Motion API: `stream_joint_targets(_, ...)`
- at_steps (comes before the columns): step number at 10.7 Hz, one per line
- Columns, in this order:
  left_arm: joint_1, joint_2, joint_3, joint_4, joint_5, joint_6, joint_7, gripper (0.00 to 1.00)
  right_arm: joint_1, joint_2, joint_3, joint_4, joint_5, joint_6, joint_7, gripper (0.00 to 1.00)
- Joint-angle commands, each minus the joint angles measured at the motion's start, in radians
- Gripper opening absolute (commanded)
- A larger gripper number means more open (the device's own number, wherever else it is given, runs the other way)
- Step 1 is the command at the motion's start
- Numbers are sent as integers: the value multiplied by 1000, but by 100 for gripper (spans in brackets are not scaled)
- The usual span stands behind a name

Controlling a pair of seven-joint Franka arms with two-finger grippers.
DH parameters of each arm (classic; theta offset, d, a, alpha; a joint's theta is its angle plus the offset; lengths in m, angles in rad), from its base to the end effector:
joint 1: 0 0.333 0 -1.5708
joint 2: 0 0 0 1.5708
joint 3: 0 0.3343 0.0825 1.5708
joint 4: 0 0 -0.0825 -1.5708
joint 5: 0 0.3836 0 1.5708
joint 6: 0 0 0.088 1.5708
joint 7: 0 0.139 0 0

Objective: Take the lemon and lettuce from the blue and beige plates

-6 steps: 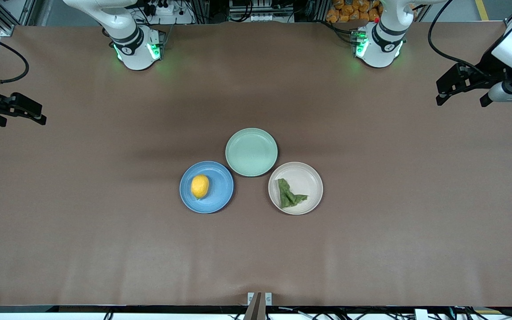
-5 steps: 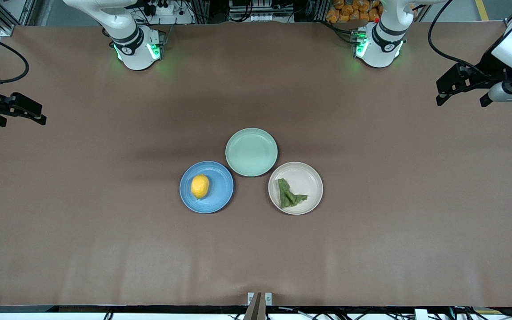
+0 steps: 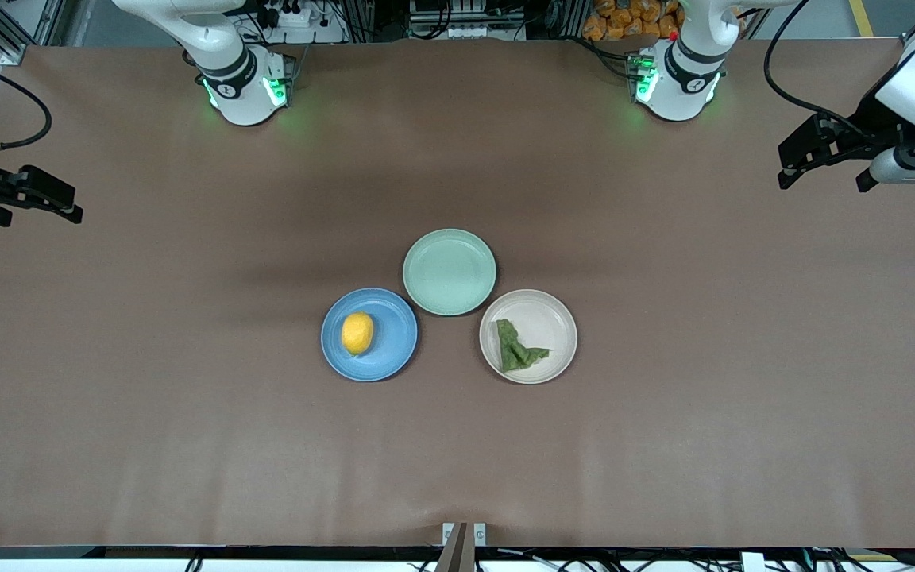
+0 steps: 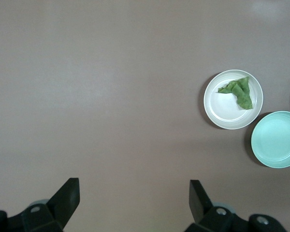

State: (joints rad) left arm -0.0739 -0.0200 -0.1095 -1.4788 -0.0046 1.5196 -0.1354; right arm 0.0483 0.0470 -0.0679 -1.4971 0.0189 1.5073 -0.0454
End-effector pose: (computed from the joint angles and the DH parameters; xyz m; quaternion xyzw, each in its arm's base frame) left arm 0.5347 -0.1006 0.6603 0.9992 -0.0242 0.0298 0.0060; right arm 0.5621 -0.0074 0.6137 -0.9997 -0.0133 0.0181 0.0084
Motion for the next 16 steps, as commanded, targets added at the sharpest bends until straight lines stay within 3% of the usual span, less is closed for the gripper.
stream_joint_targets(1, 3, 8, -1, -9, 8, -13, 28, 100, -11, 8, 7, 18, -2, -7, -8, 100)
stream_joint_targets(5, 8, 14, 1, -90, -2, -29, 13, 100, -15, 13, 7, 17, -2, -10, -8, 100)
stream_joint_targets(7, 80, 2, -1, -83, -11, -35, 16, 100, -24, 30, 7, 17, -2, -13, -11, 100)
stream_joint_targets(9, 138, -14, -1, -84, -14, -148, 28, 100, -16, 39, 7, 11, -1, -16, 7, 100)
stream_joint_targets(14, 135, -66, -50, -58, -120, -272, 108, 100, 42, 125, 11, 9, 38, 19, 90, 100)
stream_joint_targets(15, 132, -48, -58, -61, -104, -259, 111, 100, 59, 148, 11, 9, 38, 46, 102, 100)
stream_joint_targets(16, 125, 39, -61, -55, -78, -231, 108, 100, 77, 171, 11, 9, 38, 74, 111, 100)
